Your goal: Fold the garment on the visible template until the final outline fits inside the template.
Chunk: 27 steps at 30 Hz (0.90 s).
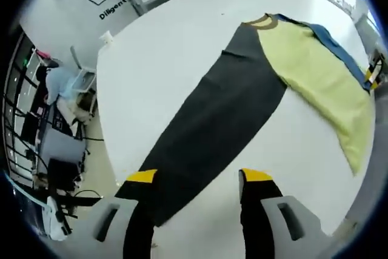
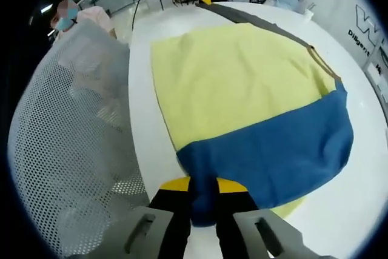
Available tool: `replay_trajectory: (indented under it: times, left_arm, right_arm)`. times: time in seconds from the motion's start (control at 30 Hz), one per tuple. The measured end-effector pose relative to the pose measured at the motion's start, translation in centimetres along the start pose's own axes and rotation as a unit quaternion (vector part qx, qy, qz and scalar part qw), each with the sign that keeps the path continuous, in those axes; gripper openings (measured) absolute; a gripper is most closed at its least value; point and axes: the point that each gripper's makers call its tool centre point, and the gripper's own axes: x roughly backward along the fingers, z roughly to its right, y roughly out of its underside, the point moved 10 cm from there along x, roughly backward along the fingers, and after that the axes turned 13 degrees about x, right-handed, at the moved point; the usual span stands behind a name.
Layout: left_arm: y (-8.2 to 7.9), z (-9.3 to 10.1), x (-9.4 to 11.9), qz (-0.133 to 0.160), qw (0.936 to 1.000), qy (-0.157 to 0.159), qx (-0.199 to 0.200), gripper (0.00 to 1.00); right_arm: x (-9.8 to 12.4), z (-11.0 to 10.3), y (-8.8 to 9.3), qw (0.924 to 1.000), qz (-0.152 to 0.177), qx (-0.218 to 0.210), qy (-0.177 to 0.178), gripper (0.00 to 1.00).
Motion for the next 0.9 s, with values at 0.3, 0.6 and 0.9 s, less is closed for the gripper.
replay_trajectory:
  times: [0.3,0.6,0.9]
  left_arm:
    - [1.8,0.2,1.7,0.031,0.9995,0.005,-0.002,0.84]
    - [3.8,1.7,3.0,0.033,0.9994,0.008,0.008,0.79]
    - [4.4,4.3,3.2,0.051,0.9983,0.028,0.007,0.78]
  right_arm:
    - [-0.1,0.1,-0.2,0.9998,-0.009,-0.015,0.006,0.05]
    - [0.1,-0.3,0.4,0.9993,0.021,-0.026,0.015,0.07]
    - [0.1,-0.8,0.5,0.9977,0.047,-0.046,0.017,0.13]
